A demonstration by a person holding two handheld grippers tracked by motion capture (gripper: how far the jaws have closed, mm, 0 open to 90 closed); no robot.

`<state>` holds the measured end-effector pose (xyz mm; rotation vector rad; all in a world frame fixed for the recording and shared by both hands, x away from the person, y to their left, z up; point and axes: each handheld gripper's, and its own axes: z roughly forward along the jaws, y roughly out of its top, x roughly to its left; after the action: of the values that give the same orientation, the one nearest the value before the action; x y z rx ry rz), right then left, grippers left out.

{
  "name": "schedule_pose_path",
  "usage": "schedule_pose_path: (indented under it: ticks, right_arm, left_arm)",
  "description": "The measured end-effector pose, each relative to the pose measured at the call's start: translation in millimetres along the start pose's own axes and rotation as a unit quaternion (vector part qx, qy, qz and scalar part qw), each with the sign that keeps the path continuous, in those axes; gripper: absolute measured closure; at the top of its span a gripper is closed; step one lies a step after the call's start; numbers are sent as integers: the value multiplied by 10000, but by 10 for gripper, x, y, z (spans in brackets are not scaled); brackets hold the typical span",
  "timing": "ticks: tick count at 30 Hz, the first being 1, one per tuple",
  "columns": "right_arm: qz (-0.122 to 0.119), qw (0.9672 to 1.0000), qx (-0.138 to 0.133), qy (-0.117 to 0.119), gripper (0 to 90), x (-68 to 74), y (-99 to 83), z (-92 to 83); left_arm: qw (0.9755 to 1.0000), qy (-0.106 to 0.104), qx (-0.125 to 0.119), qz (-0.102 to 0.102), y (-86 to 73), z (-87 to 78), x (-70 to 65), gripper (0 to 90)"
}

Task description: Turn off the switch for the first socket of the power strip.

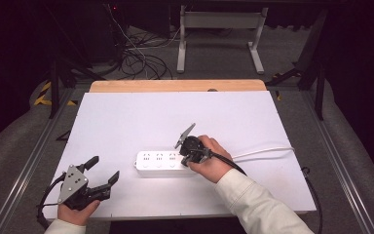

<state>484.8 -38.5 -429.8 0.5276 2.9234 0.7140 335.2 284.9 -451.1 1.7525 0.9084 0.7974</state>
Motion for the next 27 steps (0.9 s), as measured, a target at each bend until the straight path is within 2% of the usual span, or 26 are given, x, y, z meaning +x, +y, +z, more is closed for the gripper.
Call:
schedule_pose_path:
  ticks: [1,3,5,11,24,27]
  right_arm:
    - [-19,10000,-88,-10,900,0,10,-52]
    - [26,9990,-440,57,900,1,30,-160]
    - [18,9984,-561,66,900,6,63,-246]
    - [-93,9978,-649,-24,900,43,95,-351]
    - [-249,9958,-865,-169,899,104,73,-406]
    - [-223,9944,-1013,-207,815,112,59,-430]
  left_arm:
    - [10000,6,5,5,-1,-1,5,196]
    - [10000,7,-2,-18,-3,8,8,196]
    - [10000,-2,17,5,-3,10,12,196]
    - [10000,12,-9,-6,0,-4,8,196]
    - [10000,7,-13,-2,0,-4,8,196]
    - [10000,0,-19,-17,1,-4,7,195]
